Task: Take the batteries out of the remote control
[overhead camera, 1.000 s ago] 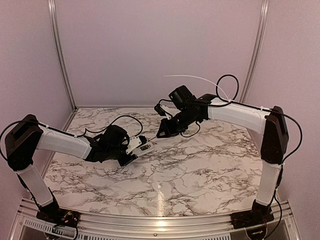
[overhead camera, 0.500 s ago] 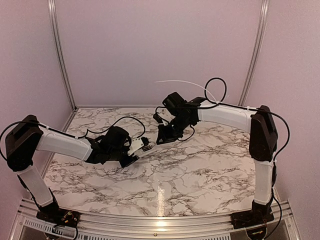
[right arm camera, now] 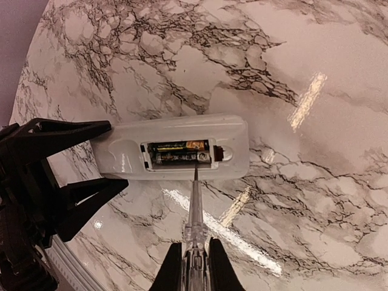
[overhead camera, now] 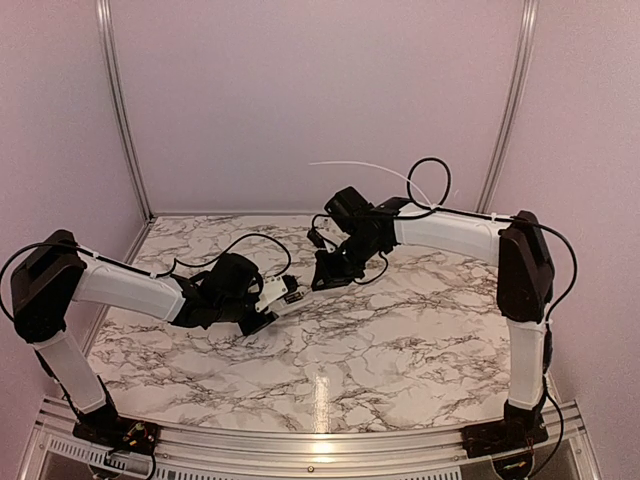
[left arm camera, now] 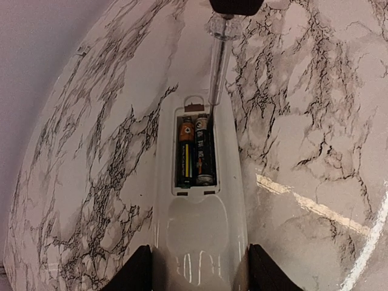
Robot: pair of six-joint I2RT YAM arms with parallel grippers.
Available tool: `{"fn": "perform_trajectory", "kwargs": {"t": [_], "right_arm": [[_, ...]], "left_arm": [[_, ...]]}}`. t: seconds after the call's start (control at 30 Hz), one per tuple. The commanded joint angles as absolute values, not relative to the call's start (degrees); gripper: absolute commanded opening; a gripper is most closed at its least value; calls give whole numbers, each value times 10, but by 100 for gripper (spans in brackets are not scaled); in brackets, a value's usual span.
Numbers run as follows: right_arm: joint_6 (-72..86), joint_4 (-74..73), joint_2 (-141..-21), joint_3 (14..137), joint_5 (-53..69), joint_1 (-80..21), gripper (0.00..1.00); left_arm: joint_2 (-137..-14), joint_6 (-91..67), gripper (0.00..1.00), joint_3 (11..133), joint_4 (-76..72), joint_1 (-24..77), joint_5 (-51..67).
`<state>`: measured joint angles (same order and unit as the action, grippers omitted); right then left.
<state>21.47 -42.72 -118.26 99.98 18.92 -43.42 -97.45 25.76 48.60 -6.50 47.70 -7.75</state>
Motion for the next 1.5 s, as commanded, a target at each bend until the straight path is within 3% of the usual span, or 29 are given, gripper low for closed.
{"fn": "perform_trajectory", "kwargs": {"t": [0.0,1.47], "right_arm": [[229,-407,-1165,991,180,-429,0],[252,-315,-1152,919,249,-402,0]], "left_arm": [[-969,254,6,496,-68,481,-74],[-988,250,6,514,-53,485,-72]]}}
